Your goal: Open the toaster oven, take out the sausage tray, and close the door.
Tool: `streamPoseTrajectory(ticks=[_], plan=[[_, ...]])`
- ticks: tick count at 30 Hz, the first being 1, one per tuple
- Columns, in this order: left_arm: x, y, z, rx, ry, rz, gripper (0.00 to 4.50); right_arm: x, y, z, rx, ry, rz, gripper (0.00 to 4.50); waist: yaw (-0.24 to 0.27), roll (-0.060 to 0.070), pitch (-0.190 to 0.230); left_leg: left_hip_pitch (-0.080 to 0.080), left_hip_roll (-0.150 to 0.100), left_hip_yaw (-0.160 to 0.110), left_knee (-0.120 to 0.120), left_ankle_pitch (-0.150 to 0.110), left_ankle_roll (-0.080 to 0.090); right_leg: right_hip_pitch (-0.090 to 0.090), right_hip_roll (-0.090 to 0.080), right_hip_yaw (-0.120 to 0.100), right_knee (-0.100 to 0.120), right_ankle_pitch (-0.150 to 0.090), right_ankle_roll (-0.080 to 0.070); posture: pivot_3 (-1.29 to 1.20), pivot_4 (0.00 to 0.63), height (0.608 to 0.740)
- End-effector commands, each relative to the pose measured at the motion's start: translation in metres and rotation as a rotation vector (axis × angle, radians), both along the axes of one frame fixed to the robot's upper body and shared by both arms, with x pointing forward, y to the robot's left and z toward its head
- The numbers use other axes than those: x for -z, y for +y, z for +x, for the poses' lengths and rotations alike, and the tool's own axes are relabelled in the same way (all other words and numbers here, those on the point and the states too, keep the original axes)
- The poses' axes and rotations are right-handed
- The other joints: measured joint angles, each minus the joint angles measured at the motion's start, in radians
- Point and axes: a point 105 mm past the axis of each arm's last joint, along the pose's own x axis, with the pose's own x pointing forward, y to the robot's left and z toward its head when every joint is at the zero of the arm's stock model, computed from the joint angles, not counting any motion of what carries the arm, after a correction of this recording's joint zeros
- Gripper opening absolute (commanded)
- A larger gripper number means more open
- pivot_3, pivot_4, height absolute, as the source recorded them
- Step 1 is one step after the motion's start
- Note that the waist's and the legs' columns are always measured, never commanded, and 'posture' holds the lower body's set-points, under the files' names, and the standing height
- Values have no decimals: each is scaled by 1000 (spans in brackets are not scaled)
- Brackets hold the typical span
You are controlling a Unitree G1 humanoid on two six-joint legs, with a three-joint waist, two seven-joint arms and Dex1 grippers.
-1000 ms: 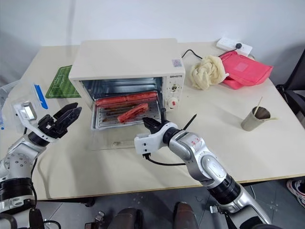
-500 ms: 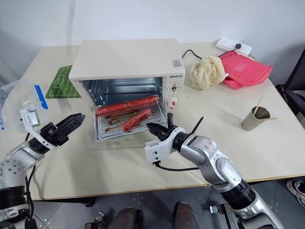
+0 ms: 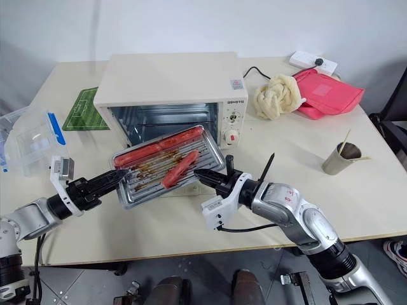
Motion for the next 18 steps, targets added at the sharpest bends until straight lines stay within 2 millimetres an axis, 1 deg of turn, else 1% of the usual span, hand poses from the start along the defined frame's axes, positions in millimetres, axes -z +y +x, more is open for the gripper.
streamPoseTrajectory(ticks=[1,4,8,11,18], plan=[[-10,-9,-7,33,15,-66,4500,-18,0,-4,-32,-53,47,42,0,0,0,0,0,0,0,0,0,0,0,0,0,0,0,0,150,740],[-9,-12,-10,32,46,-86,4500,-18,-1,-4,-35,-58,41,42,0,0,0,0,0,0,0,0,0,0,0,0,0,0,0,0,150,740],[-10,-10,-8,-16,70,-144,4500,-17,-3,-1,-34,-60,30,42,1,0,0,1,0,0,0,0,0,0,0,1,0,0,0,0,150,740],[-8,-16,-12,3,104,-154,3920,-17,-3,-1,-36,-61,28,0,1,0,0,1,0,0,0,0,0,1,0,1,0,0,0,0,150,740],[-6,-22,-15,14,147,-169,1886,-16,-3,-1,-45,-39,33,0,2,0,0,1,0,1,1,0,0,1,0,2,0,0,0,0,150,740]])
